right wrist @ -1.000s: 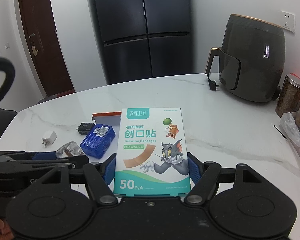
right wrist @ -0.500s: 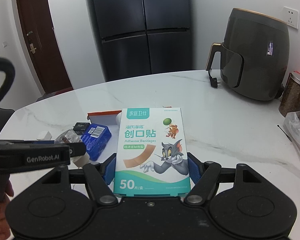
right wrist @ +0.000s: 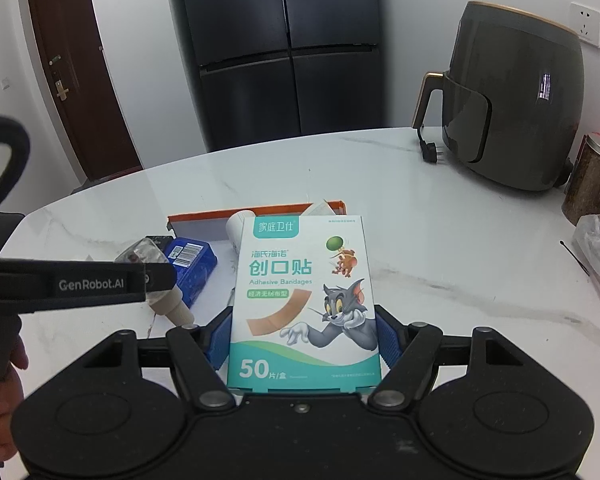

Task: Organize rigid objects
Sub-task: 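Open both grippers to drop the diffuser bottle and bandage box into the box, then move the left gripper to the white plug charger and grasp it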

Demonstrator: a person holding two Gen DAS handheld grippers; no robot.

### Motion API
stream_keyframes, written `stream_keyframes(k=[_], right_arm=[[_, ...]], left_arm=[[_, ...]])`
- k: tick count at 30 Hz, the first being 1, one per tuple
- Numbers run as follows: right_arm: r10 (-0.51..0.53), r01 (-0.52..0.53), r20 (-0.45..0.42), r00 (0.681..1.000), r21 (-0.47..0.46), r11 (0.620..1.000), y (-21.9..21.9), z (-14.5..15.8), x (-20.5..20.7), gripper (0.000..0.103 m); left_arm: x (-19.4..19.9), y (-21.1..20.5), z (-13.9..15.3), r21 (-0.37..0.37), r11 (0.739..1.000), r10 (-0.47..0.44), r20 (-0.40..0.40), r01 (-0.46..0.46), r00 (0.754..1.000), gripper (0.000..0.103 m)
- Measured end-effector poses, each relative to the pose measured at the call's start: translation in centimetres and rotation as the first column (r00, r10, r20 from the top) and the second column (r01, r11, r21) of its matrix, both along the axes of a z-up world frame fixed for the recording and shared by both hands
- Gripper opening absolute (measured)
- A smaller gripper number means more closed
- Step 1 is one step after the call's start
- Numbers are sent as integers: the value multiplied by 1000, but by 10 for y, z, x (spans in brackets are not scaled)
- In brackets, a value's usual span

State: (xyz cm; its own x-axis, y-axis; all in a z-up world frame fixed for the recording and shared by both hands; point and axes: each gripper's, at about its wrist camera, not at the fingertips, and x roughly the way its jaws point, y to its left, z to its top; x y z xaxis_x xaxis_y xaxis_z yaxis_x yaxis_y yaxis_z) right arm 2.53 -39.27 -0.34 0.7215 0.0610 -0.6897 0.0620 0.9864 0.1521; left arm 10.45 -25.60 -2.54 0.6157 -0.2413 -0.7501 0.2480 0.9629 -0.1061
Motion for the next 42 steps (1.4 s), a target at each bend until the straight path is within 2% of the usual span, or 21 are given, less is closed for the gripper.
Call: stream_keyframes(k=[13, 20, 22, 27, 34, 42], right_arm=[[-9, 9, -40, 999, 13, 1000, -4, -15, 8, 85], [-39, 40, -25, 999, 31, 999, -9, -11, 0, 85], [-46, 47, -16, 999, 33, 998, -8, -9, -2, 85], [-49, 50, -7, 999, 34, 998, -3, -5, -6, 85], [-26, 26, 11, 1000, 27, 999, 18, 1, -6, 85], [62, -63, 30, 998, 31, 998, 67, 6, 7, 85]], left_arm=[[27, -9, -8, 11, 1000, -27, -18, 27, 999, 51], [43, -19, -16, 13, 998, -61, -33, 62, 998, 51], [47, -21, -17, 5, 997, -77, -28, 77, 997, 48], [52, -25, -14, -9, 994, -105, -11, 105, 994, 51], [37, 10, -2, -60, 996, -61, 16, 62, 998, 62], [17, 86, 0, -28, 996, 86, 26, -85, 996, 74]])
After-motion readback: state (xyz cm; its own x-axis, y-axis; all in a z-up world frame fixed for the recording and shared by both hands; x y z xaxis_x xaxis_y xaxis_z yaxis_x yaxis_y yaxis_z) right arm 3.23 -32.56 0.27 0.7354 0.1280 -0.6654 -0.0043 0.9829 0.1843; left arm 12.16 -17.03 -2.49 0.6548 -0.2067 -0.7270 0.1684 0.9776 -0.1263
